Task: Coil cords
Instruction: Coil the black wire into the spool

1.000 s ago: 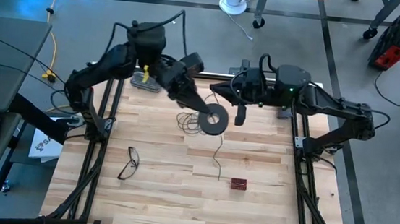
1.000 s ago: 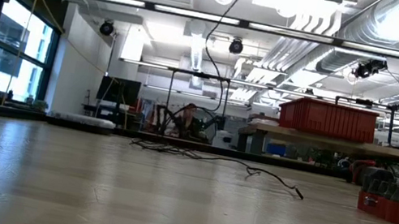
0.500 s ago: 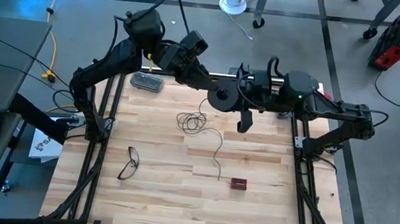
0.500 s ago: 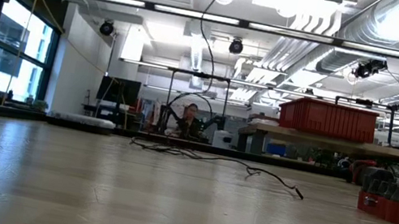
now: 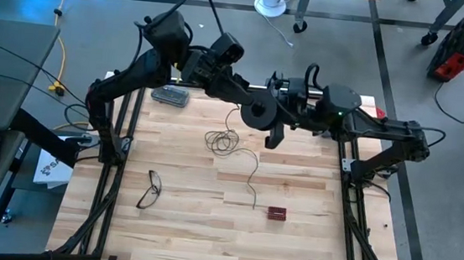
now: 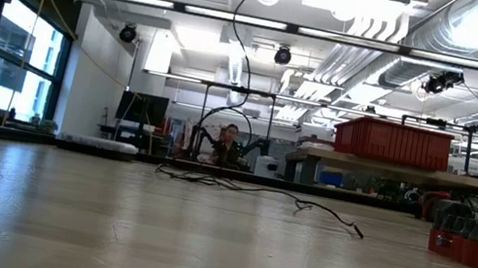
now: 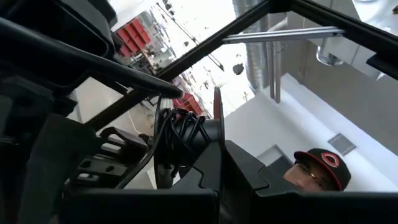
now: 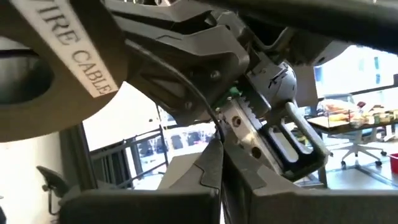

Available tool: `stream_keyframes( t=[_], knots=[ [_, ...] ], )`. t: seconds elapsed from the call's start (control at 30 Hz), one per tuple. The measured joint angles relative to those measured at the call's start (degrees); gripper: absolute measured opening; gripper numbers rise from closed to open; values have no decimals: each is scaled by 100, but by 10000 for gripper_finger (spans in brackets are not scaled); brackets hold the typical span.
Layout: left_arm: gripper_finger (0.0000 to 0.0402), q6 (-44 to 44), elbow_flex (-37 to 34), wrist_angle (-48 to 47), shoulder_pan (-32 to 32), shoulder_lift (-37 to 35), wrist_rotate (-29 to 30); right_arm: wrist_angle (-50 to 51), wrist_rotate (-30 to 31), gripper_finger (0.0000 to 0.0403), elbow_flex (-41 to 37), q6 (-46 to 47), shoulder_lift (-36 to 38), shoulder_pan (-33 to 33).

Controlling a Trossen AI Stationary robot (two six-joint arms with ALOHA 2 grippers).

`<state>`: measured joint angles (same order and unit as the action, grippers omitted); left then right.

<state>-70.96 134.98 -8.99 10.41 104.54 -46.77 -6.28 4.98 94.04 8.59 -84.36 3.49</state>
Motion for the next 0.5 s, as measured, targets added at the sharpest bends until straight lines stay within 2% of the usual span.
stream_keyframes(
  t=[0.37,0.5],
  knots=[
    [0,221,0,760,380,-25,174,2,-47,0,0,22,2,234],
    [0,365,-2,774,611,-134,172,41,-45,0,0,54,37,234]
  ],
)
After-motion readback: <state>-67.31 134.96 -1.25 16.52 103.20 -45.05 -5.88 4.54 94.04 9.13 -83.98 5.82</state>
